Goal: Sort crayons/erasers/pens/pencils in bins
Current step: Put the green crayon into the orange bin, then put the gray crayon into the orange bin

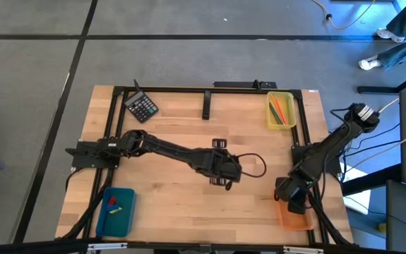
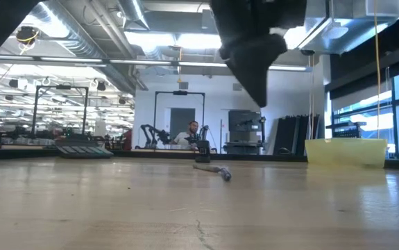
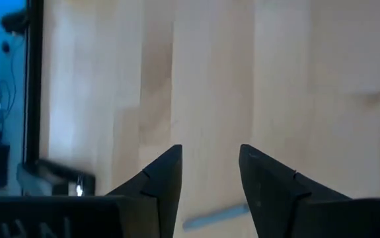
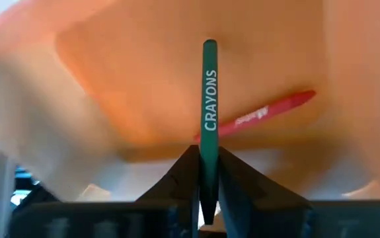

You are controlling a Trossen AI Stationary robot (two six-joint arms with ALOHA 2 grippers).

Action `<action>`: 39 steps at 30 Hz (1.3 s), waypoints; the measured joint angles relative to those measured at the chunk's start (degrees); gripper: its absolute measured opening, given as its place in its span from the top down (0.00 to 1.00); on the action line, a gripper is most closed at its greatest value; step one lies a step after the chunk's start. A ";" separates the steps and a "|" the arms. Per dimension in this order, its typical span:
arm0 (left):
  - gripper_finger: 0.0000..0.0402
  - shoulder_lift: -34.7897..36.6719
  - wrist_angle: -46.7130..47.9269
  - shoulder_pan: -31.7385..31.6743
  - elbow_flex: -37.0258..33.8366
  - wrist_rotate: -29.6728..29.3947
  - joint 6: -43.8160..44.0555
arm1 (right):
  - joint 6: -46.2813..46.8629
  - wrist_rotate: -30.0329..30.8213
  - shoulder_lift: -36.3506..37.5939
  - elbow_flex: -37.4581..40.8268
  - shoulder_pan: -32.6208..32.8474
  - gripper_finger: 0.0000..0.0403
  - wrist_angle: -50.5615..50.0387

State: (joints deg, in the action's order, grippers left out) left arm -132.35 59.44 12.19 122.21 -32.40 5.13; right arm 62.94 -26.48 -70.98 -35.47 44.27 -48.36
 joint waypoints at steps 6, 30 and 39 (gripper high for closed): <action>0.65 0.07 6.91 -0.09 -1.53 -4.90 4.13 | 2.72 0.00 -0.57 -0.41 0.00 0.87 -0.17; 0.65 24.87 -39.62 -11.17 -49.31 35.56 -25.59 | -17.59 16.07 0.69 -22.85 -2.18 0.51 -12.44; 0.68 21.24 -40.45 -18.80 -51.98 44.27 -32.25 | -27.03 15.53 0.35 -23.82 -10.81 0.51 -10.10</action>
State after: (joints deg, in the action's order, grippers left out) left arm -111.11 18.99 -6.62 70.24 11.87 -27.12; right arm 35.90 -10.95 -70.63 -59.29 33.46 -58.46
